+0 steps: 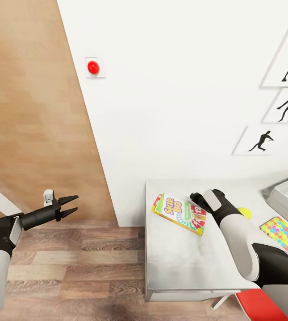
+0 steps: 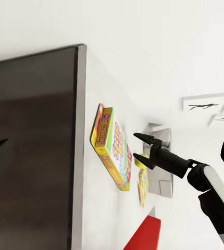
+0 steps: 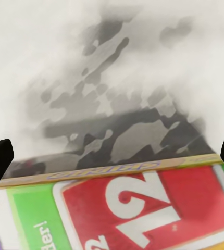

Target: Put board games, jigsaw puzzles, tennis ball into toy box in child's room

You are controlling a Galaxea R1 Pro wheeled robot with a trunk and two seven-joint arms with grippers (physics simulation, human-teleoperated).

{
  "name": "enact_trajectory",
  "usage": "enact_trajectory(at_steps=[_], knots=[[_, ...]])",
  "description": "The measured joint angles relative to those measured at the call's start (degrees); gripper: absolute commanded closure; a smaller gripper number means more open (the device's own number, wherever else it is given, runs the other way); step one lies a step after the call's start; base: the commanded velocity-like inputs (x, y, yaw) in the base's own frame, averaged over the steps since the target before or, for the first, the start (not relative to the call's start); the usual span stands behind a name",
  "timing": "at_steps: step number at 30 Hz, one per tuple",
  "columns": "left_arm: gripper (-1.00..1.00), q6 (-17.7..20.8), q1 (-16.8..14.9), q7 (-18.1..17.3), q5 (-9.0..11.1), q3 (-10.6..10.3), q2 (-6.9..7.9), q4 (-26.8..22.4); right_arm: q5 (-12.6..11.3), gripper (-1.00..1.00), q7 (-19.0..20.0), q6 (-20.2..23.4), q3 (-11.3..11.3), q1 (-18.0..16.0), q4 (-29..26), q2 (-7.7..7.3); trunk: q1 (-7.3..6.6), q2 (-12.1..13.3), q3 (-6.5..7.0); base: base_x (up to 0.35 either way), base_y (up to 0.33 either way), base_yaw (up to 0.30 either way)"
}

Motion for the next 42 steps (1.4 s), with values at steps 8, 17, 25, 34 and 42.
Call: enact_trajectory(at_steps=[8,17,25,34,42], knots=[[-1.0,0.0,0.0,0.0,0.0,0.0,-0.02,0.0,-0.02,-1.0,0.01,0.02,0.01,0.0,-0.03,0.0,0.0,0.0,-0.68,0.0,0.0,0.0],[-1.0,0.0,0.0,0.0,0.0,0.0,0.02,0.0,0.03,-1.0,0.02,0.0,0.16,0.0,-0.03,0.0,0.0,0.0,-1.5,0.0,0.0,0.0],[-1.0,0.01,0.0,0.0,0.01,0.0,0.01,0.0,0.06,-1.0,0.07,-0.06,0.24,0.0,-0.03,0.03,0.0,-0.01,-1.69,-0.095,0.013,0.0],[-1.0,0.0,0.0,0.0,0.01,0.0,0.0,0.0,0.13,-1.0,0.09,-0.07,0.38,0.0,-0.03,0.09,0.01,0.0,-1.69,-0.086,0.021,0.0],[-1.0,0.01,0.0,0.0,0.01,0.0,-0.02,-0.02,0.41,-1.0,0.1,-0.06,0.46,-0.01,-0.05,0.07,-0.01,-0.01,-1.69,-0.04,0.1,0.0]])
